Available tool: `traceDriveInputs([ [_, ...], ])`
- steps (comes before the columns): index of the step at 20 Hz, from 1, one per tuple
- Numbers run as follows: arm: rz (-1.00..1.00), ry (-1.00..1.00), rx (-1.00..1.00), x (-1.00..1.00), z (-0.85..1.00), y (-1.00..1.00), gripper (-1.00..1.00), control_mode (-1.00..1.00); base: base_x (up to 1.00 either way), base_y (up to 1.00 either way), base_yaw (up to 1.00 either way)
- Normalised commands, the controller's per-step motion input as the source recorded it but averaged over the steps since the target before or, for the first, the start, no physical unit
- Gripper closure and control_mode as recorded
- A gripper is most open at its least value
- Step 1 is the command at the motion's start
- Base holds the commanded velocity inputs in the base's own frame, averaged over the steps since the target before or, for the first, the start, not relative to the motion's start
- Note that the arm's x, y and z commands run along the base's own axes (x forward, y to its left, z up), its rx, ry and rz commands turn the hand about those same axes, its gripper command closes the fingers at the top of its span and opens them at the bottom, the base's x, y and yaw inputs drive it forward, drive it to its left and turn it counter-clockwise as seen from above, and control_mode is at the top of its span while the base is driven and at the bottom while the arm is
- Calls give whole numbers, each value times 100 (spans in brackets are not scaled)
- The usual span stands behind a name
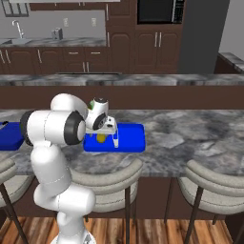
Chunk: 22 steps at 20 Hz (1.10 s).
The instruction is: Gather the lemon and cucumber from the fridge and place them on a tray on the dining counter. Then gather the fish and steak from the fridge and place them on the other tray.
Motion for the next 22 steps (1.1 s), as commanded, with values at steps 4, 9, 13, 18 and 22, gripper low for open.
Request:
traceDriveInputs([
  [4, 0, -13, 0, -36, 58, 0, -100, -100, 0, 0, 0],
  [9, 0, -10, 0, -18, 75, 0, -100, -100, 0, 0, 0],
  [13, 0, -6, 0, -17, 71, -1, -100, -100, 0, 0, 0],
  [18, 0, -5, 0, -21, 78, 0, -100, -100, 0, 0, 0],
  [22, 0, -6, 0, -39, 72, 0, -100, -100, 0, 0, 0],
])
